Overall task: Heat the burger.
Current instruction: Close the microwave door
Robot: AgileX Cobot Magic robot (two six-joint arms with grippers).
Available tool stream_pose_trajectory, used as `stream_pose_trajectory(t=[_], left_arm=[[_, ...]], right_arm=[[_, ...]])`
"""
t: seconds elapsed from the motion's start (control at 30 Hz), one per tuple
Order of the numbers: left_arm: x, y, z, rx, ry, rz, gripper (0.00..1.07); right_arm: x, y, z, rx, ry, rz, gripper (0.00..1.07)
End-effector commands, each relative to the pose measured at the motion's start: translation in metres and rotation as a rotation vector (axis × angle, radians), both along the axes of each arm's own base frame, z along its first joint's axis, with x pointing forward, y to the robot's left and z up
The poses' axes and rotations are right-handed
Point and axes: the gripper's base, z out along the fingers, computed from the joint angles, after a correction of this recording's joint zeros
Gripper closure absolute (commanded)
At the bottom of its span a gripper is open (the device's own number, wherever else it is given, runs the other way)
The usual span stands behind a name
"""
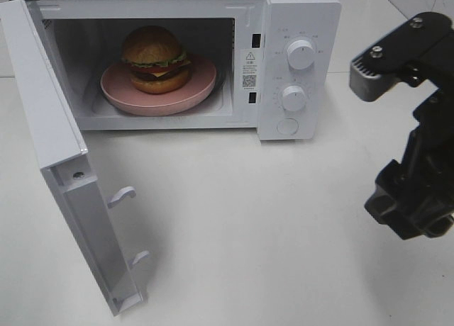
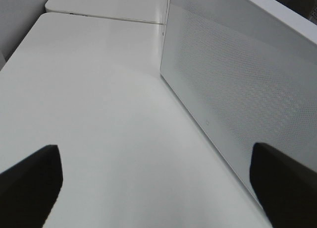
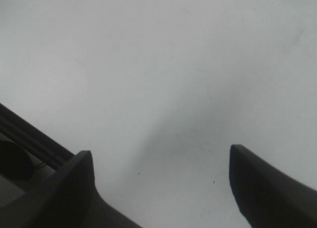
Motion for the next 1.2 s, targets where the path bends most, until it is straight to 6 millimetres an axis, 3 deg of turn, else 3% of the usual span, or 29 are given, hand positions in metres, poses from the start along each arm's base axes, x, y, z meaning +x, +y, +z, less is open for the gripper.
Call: stream_pose_trajectory(t=[0.03,0.43,0.7,0.83,1.2], left_arm=[[-0.001,0.0,0.0,0.0,-0.014,0.006,0.09],[-0.001,0.0,0.0,0.0,-0.014,0.006,0.09],[-0.001,0.0,0.0,0.0,-0.014,0.006,0.09],[-0.001,0.0,0.0,0.0,-0.014,0.006,0.09],[-0.001,0.0,0.0,0.0,-0.014,0.006,0.09]], right_arm=[[-0.01,-0.008,0.005,0.004,0.022,-0.025,0.35],[-0.05,-0.04,0.034,0.097,-0.021,-0.058,0.35],[-0.079,-0.067,0.027,0.145,-0.063,-0.089,0.35],[-0.086,-0.085,0.017,0.158,-0.092,-0.229,0.35],[-0.106,-0.109,0.001,0.237,-0.252,-0.431,0.35]])
